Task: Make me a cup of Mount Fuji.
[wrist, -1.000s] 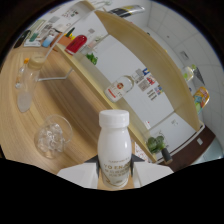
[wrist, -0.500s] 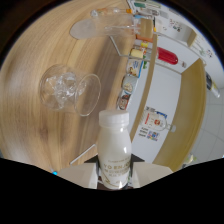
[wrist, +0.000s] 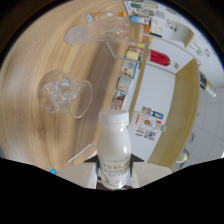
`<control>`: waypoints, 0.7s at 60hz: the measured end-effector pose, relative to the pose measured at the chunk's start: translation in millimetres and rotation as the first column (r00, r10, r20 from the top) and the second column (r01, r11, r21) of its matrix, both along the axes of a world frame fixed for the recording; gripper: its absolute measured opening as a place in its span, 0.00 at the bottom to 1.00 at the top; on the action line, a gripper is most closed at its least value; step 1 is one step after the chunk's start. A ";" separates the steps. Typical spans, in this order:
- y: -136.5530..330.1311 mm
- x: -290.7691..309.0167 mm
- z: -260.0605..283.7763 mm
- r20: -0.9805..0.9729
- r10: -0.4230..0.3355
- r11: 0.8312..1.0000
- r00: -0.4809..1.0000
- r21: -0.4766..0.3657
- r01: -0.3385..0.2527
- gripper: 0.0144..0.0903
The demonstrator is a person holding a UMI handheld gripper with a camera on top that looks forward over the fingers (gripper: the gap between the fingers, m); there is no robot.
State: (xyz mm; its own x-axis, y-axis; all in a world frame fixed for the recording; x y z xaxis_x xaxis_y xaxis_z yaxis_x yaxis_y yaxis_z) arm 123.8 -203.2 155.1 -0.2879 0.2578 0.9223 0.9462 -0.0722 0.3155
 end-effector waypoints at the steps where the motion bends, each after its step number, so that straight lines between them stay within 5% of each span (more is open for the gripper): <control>1: -0.8 -0.7 2.9 -0.035 -0.005 1.000 0.999 0.006 0.005 0.44; 10: -12.4 -12.8 32.0 -0.496 -0.030 0.998 0.868 0.038 0.056 0.45; 21: -25.0 -19.8 42.2 -0.936 -0.063 0.988 0.346 -0.009 0.155 0.45; 31: -19.8 -9.3 6.4 -0.991 -0.104 0.972 -0.085 -0.119 0.202 0.45; 42: -6.8 7.7 -46.3 -0.952 -0.158 0.951 -0.261 -0.218 0.218 0.45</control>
